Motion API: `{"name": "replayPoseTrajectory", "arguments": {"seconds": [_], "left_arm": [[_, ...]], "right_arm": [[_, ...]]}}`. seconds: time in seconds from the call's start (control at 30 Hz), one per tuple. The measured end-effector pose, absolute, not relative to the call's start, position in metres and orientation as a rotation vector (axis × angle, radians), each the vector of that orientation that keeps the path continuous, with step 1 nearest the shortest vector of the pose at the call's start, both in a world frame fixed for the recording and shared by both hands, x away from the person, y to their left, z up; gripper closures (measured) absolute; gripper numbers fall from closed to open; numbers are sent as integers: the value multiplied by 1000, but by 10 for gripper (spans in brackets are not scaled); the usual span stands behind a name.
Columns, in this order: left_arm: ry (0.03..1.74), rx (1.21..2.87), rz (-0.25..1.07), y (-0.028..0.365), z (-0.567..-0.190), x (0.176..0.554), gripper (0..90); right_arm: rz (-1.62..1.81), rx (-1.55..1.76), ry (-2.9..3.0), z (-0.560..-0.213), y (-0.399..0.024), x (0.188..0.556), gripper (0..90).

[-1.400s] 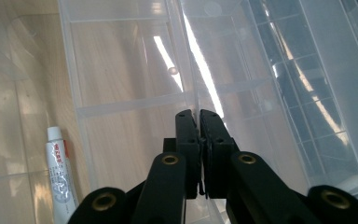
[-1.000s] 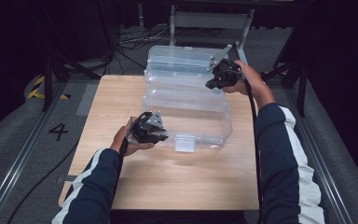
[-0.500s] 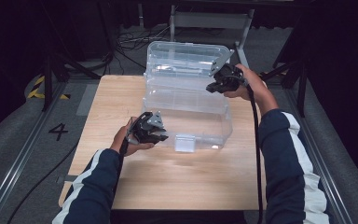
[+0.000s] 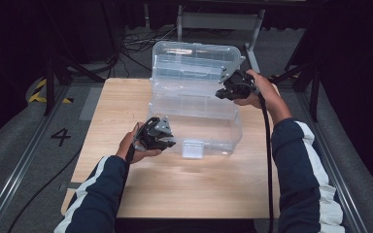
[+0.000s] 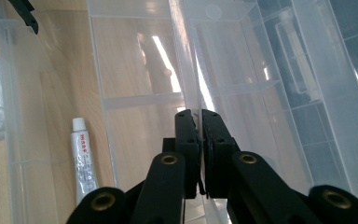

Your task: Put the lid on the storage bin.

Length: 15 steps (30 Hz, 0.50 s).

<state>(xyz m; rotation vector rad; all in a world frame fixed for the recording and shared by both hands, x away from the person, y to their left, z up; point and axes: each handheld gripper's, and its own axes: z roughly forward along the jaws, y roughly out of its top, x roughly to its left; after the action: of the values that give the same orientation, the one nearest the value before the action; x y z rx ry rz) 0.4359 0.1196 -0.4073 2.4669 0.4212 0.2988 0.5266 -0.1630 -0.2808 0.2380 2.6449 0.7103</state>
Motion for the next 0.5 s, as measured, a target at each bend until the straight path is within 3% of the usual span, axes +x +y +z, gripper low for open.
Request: {"name": "replayPoseTrajectory", "arguments": {"seconds": [0.5], "left_arm": [[427,2471,319,117,-407,432,701]], "right_arm": [[716,196,2645,-282,-163,515,869]]}}
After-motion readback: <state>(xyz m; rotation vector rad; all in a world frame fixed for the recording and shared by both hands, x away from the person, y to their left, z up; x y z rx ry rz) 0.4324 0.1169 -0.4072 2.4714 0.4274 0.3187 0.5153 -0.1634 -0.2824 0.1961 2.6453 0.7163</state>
